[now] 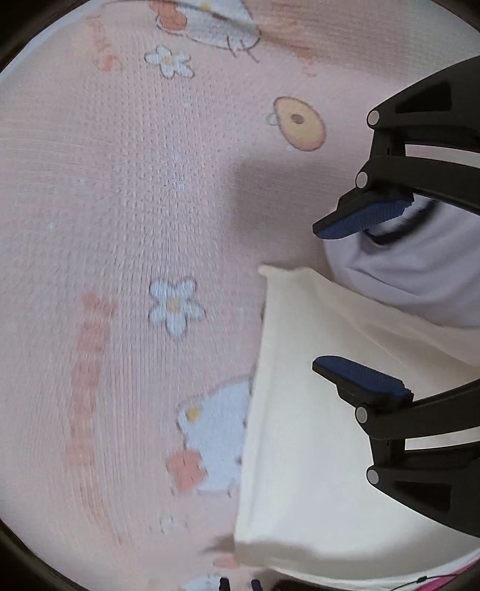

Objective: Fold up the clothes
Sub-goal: 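Lay the cream garment edge flat and open both grippers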

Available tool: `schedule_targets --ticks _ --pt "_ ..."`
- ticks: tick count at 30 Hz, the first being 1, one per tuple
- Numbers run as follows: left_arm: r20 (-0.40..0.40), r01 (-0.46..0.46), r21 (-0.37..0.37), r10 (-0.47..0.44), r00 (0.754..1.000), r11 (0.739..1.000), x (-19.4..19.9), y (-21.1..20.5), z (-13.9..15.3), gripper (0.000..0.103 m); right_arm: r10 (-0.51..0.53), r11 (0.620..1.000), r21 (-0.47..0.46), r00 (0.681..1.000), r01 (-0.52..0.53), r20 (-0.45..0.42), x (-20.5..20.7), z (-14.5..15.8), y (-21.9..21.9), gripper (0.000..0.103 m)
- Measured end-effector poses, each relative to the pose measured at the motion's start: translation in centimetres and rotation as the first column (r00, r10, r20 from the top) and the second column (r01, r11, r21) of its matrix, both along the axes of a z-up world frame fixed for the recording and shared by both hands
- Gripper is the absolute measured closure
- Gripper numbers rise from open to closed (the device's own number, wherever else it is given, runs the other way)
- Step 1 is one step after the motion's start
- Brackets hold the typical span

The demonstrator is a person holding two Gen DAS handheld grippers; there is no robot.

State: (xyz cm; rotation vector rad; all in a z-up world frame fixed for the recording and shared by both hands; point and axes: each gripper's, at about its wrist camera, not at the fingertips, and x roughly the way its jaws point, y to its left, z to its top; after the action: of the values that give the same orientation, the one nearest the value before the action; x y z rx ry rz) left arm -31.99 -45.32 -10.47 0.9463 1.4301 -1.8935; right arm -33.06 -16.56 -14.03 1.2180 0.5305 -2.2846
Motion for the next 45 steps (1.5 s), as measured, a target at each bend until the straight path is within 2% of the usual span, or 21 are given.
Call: schedule_targets --ticks 1,3,5,6,7,10,13,15,18,24,26,28,31,36,38,40,44,45 --pt "0.021 0.012 -0.02 -0.012 1.0 1.0 1.7 1.3 0.6 0.028 0.0 1.0 0.002 1.0 0.0 -0.005 0.8 0.7 -0.5 0.038" --pt "0.042 0.034 -0.052 -0.031 0.999 0.998 5.3 1.4 3.2 0.028 0.0 1.0 0.006 1.0 0.0 -0.015 2.3 2.0 -1.5 0.038" --pt "0.055 0.058 -0.082 -0.053 0.997 0.995 8.2 1.4 4.2 0.028 0.0 1.0 0.01 1.0 0.0 -0.025 3.9 3.3 -2.5 0.038" --pt "0.065 0.068 -0.096 -0.062 0.996 0.993 10.6 -0.2 3.8 0.028 0.0 1.0 0.012 1.0 0.0 -0.03 4.6 3.9 -3.0 0.038" --pt "0.077 0.075 -0.105 -0.068 0.995 0.992 11.9 -2.7 1.8 0.028 0.0 1.0 0.014 0.999 0.0 -0.035 5.4 4.6 -3.5 0.038" --pt "0.105 0.11 -0.122 -0.098 0.99 0.986 12.3 -2.9 2.5 0.028 -0.021 1.0 0.004 0.999 0.021 -0.029 8.0 5.7 -3.8 0.038" --pt "0.104 0.169 -0.142 -0.155 0.982 0.975 12.7 -3.5 -0.1 0.028 -0.06 0.998 -0.011 0.998 0.06 -0.018 10.5 7.2 -2.2 0.038" --pt "0.095 0.205 -0.166 -0.192 0.977 0.964 12.5 -3.7 0.3 0.028 -0.095 0.995 -0.02 0.995 0.095 -0.022 11.5 8.4 -0.3 0.038" --pt "0.086 0.25 -0.172 -0.238 0.968 0.953 12.6 -3.3 1.0 0.028 -0.171 0.984 -0.063 0.985 0.169 -0.016 12.7 10.6 5.0 0.038" --pt "0.058 0.331 -0.145 -0.326 0.944 0.932 13.5 -1.1 2.0 0.028 -0.291 0.944 -0.145 0.954 0.298 0.065 18.0 13.3 13.8 0.037" --pt "0.064 0.346 -0.109 -0.341 0.938 0.932 13.6 0.0 1.7 0.028 -0.314 0.933 -0.162 0.947 0.32 0.061 19.5 13.8 17.1 0.037" --pt "0.079 0.352 -0.084 -0.346 0.935 0.932 14.3 1.6 2.1 0.028 -0.349 0.91 -0.21 0.934 0.357 0.071 21.2 14.0 19.5 0.03" --pt "0.101 0.375 -0.072 -0.367 0.925 0.924 15.3 4.3 2.8 0.028 -0.392 0.866 -0.294 0.914 0.405 0.104 23.5 13.6 21.7 0.03" --pt "0.125 0.449 -0.148 -0.434 0.892 0.881 15.6 9.8 5.5 0.028 -0.434 0.791 -0.426 0.893 0.439 0.114 28.1 13.7 24.6 0.03" --pt "0.133 0.496 -0.196 -0.479 0.868 0.846 15.5 12.0 6.7 0.028 -0.443 0.757 -0.48 0.888 0.443 0.122 29.3 13.8 25.6 0.03" --pt "0.165 0.544 -0.259 -0.518 0.839 0.798 15.8 14.9 7.9 0.028 -0.456 0.72 -0.518 0.877 0.462 0.148 30.3 13.4 26.5 0.03" --pt "0.235 0.607 -0.355 -0.56 0.794 0.711 15.9 19.3 8.1 0.028 -0.472 0.683 -0.539 0.861 0.493 0.189 31.9 12.4 27.8 0.03" --pt "0.239 0.612 -0.361 -0.564 0.79 0.703 15.9 20.0 7.8 0.028 -0.474 0.678 -0.545 0.86 0.493 0.188 32.3 12.2 27.9 0.03"
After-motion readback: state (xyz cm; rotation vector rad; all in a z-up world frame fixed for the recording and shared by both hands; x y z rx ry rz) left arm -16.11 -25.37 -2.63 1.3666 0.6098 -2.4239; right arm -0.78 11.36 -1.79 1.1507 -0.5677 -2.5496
